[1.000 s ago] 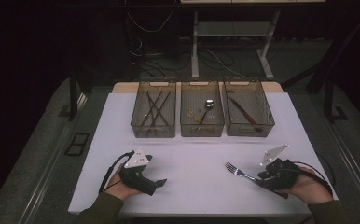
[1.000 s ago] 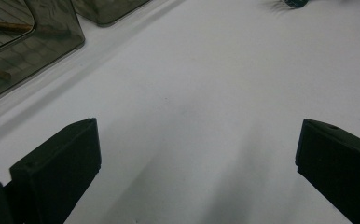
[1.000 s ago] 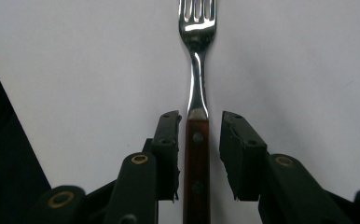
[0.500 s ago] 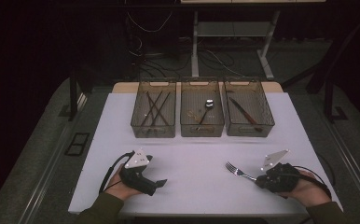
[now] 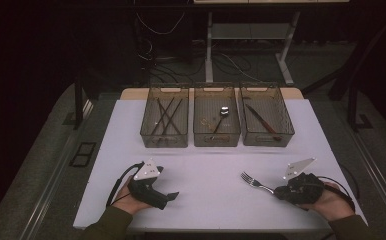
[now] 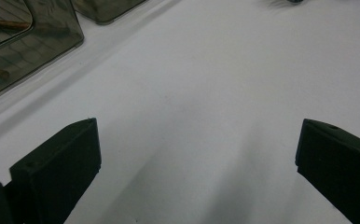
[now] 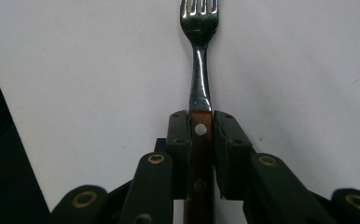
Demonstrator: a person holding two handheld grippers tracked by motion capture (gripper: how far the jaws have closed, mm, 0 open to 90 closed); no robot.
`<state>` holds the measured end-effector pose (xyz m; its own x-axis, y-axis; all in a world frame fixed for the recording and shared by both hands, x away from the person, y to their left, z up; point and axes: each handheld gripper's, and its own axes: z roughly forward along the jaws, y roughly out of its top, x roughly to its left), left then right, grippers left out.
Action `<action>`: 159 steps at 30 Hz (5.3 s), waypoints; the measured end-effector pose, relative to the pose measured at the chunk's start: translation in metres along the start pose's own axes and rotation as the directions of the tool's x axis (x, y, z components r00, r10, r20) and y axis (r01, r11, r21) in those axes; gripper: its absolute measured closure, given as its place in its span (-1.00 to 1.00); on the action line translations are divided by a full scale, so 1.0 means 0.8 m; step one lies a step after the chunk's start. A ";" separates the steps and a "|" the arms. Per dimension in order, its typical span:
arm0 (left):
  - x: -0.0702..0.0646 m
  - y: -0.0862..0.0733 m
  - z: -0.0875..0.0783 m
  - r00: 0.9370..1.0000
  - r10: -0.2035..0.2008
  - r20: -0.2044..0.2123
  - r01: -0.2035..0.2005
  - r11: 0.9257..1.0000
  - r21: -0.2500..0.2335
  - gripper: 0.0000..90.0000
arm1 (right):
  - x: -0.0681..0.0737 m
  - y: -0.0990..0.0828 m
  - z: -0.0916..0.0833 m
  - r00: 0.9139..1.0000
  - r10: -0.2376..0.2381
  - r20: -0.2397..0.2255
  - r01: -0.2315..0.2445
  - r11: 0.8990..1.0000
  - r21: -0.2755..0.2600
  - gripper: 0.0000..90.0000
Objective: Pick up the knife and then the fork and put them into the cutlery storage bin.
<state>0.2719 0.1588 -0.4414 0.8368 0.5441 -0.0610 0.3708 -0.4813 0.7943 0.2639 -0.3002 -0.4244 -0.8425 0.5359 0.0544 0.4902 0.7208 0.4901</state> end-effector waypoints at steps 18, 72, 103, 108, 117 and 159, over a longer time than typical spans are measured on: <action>0.000 0.000 0.000 1.000 -0.003 0.003 0.003 1.000 -0.001 -1.00 | -0.022 0.017 -0.031 0.999 0.031 0.016 -0.029 0.995 -0.090 0.72; 0.002 0.000 -0.003 1.000 -0.019 0.014 0.019 0.999 -0.033 -1.00 | -0.158 0.152 -0.081 0.954 0.224 0.202 -0.179 0.959 -0.218 0.72; 0.001 0.002 -0.003 0.999 -0.019 0.035 0.020 0.999 -0.043 -1.00 | -0.214 0.170 0.021 0.869 0.415 0.270 -0.373 0.908 -0.192 0.29; 0.002 0.002 -0.002 0.999 -0.017 0.036 0.019 0.999 -0.040 -1.00 | -0.211 0.168 0.006 0.877 0.420 0.234 -0.361 0.897 -0.256 0.12; 0.001 0.001 -0.003 0.999 -0.019 0.032 0.020 0.999 -0.037 -1.00 | -0.193 0.158 -0.017 0.908 0.400 0.128 -0.334 0.871 -0.360 -0.12; 0.005 0.001 -0.002 0.999 -0.029 0.026 0.030 0.999 -0.033 -1.00 | -0.023 0.034 0.004 0.963 0.252 0.100 -0.177 0.863 -0.474 -0.72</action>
<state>0.2746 0.1615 -0.4401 0.8360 0.5397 -0.0993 0.3817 -0.4417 0.8119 0.2931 -0.2893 -0.4147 -0.6654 0.7412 0.0889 0.4659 0.3192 0.8253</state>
